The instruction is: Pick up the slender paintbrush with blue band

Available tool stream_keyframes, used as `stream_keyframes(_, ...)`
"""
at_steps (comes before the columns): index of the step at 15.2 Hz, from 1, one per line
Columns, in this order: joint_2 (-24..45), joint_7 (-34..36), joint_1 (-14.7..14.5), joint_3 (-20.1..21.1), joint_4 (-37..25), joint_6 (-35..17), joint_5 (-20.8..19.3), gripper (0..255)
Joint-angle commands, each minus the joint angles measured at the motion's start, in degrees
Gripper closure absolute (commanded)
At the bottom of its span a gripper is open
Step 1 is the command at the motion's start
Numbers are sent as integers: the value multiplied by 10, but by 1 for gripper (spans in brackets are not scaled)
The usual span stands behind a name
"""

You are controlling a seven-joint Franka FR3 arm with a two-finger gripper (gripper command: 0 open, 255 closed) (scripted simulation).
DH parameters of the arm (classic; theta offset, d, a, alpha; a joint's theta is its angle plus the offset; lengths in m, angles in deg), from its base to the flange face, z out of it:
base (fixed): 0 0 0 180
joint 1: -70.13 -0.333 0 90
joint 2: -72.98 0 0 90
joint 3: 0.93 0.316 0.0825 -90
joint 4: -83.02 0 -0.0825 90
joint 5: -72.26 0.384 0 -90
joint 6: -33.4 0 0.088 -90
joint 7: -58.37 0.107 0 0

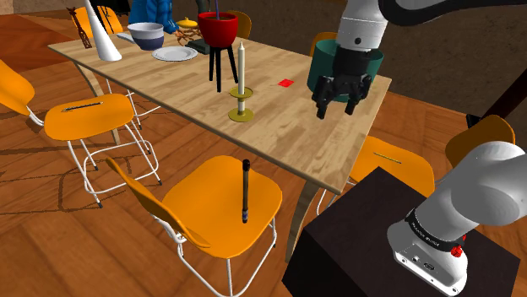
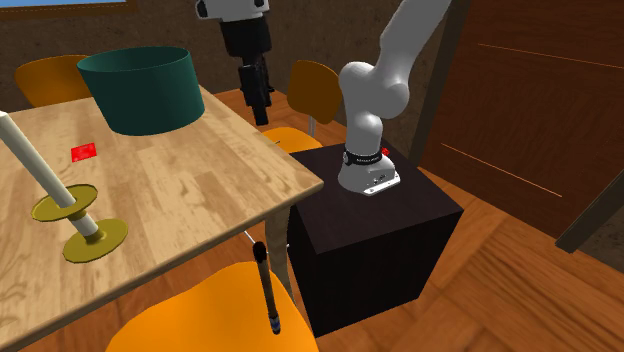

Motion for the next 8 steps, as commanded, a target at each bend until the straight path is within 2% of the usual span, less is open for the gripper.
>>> stream_keyframes(1, 27, 31, -5, 24, -13, -12, 10, 0)
stream_keyframes(8, 156, 141, -14, 107, -92, -55, 16, 0)
